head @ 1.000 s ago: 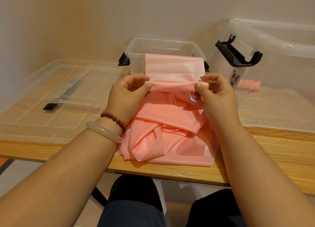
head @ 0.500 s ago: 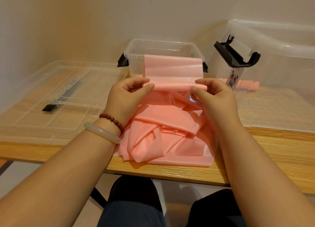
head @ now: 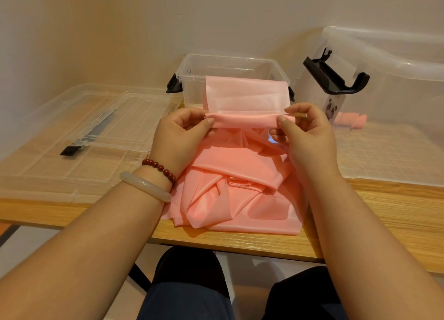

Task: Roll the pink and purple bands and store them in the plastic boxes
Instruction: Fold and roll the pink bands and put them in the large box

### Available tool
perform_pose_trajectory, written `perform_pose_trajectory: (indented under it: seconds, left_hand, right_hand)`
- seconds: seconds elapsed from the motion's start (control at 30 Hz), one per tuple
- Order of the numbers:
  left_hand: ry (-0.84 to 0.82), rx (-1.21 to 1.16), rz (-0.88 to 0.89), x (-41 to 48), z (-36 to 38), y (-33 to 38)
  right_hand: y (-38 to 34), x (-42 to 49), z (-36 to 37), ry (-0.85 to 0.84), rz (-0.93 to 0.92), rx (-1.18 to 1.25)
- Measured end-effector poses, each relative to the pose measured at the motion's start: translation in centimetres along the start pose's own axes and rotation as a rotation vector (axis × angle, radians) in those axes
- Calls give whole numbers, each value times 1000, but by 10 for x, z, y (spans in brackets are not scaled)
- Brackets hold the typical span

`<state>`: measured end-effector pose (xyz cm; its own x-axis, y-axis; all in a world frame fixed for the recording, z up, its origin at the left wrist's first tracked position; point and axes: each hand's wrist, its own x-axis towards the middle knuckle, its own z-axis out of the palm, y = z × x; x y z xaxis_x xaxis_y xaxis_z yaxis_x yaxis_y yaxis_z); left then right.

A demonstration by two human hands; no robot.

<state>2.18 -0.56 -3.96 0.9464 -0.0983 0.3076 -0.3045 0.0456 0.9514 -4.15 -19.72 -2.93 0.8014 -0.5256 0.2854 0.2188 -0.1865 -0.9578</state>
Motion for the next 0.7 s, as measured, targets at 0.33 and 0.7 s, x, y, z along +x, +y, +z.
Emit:
perform_pose_trajectory:
  seconds: [0.33, 0.7]
  left_hand:
    - [8, 18, 14, -2, 0, 3]
    - [15, 42, 29, 0, 1, 0]
  right_hand:
    - [1, 0, -2, -34, -13, -108]
    - [-1, 0, -1, -16, -12, -44]
